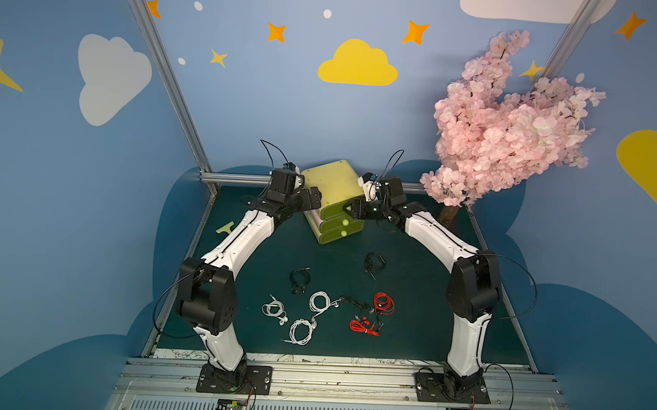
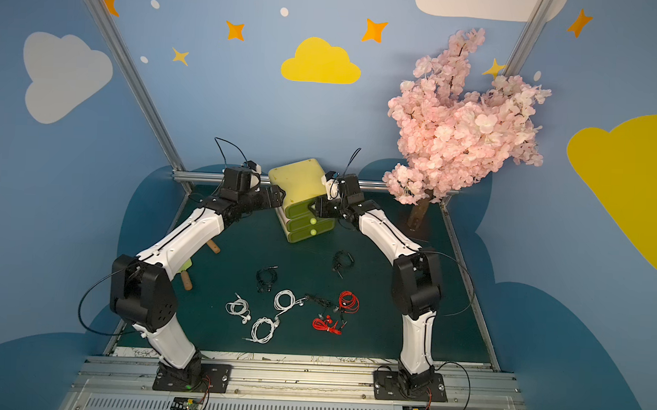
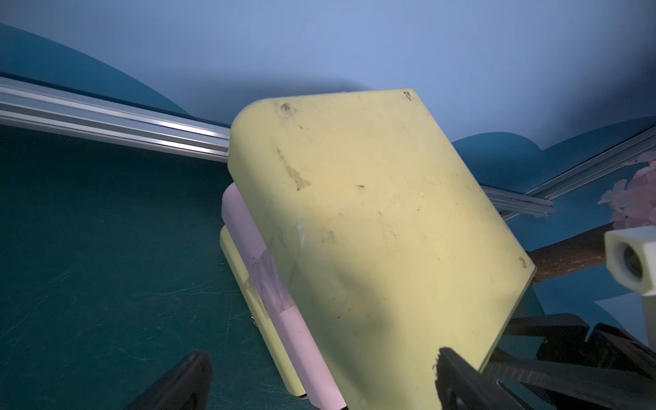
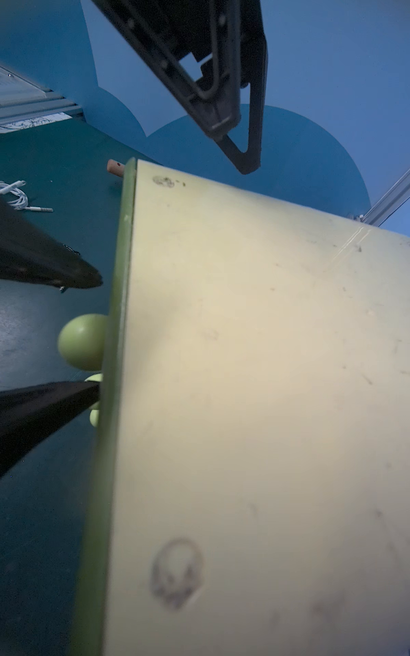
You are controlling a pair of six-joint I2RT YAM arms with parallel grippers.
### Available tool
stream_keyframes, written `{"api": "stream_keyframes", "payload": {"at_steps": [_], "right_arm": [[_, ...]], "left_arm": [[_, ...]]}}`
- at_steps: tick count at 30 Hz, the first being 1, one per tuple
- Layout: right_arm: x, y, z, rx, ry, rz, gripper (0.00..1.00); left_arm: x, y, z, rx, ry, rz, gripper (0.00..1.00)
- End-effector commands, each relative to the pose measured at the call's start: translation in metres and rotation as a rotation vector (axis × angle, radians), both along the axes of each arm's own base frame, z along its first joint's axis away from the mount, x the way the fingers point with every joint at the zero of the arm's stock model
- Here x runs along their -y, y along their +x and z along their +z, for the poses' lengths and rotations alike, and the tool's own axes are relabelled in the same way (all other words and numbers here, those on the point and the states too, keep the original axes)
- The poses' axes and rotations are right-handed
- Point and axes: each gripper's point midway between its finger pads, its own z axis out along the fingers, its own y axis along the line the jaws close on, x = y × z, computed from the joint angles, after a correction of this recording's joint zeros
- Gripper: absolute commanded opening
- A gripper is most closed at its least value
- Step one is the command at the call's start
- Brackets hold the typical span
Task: Place the wired earphones into the drawer by color
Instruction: Open the drawer in the storage box.
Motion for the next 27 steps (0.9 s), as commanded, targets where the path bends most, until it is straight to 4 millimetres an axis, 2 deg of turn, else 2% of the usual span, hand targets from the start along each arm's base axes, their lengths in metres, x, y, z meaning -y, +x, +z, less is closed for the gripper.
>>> {"api": "stream_keyframes", "payload": {"at_steps": [1, 8, 17, 27], "right_arm": [[-0.002, 0.004, 0.000, -0.015, 0.009, 0.001, 0.43], [-0.002, 0.007, 0.002, -0.025, 0.021, -0.005, 0.38], [0.000, 0.006, 0.000, -0.047, 0.033, -0.007, 0.25], [0.007, -0.001, 0.000, -0.064, 0.020, -0.019, 0.22]], "left_arm": [[0.001, 0.005, 0.005, 0.001, -0.004, -0.008, 1.00], [0.003, 0.008, -0.006, -0.025, 0.001, -0.014, 1.00], [0.005, 0.011, -0.018, -0.057, 0.006, -0.019, 1.00], [0.003, 0.009, -0.022, -0.071, 0.008, -0.012, 1.00]]}}
